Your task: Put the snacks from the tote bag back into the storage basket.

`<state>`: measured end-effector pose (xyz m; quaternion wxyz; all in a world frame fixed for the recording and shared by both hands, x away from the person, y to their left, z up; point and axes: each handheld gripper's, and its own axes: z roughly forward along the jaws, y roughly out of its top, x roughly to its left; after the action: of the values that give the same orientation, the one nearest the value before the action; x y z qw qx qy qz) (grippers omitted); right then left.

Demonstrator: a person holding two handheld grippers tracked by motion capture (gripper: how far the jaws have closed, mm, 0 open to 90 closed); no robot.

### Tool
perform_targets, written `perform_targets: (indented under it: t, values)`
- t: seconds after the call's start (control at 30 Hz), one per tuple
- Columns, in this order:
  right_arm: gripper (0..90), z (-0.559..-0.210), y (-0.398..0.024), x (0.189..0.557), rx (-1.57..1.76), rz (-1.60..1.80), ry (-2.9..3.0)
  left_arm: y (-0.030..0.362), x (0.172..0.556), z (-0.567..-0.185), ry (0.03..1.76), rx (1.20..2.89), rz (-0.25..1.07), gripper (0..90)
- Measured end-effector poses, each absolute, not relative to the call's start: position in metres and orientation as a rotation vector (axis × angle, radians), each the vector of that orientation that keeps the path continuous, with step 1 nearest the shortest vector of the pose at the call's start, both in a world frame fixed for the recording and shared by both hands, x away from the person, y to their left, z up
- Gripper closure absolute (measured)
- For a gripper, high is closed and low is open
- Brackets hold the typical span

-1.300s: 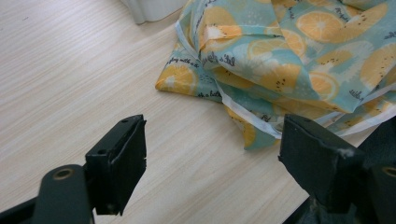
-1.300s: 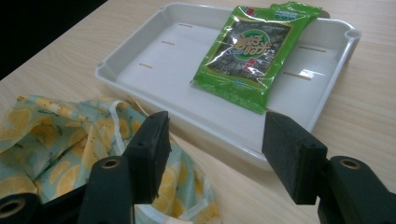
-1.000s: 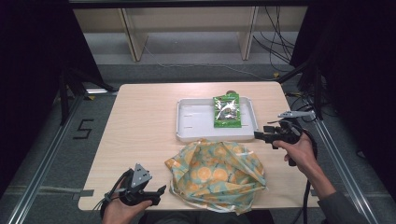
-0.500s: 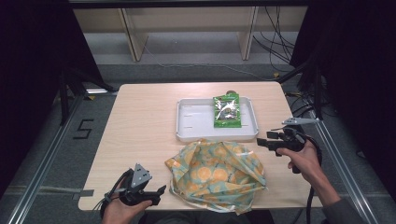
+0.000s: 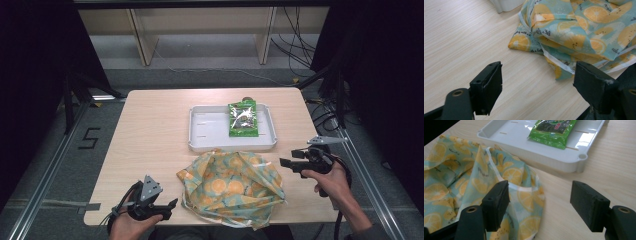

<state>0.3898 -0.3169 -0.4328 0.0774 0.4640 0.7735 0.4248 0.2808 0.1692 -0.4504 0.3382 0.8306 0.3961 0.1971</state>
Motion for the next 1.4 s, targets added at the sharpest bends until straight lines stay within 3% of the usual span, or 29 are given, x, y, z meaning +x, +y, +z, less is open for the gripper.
perform_targets:
  t: [1.4]
  values:
    - [21.8, -0.455, -0.331, 0.313, 1.378, 1.156, 2.388, 0.171, 0.282, -0.450, 1.018, 2.183, 0.538, 21.6]
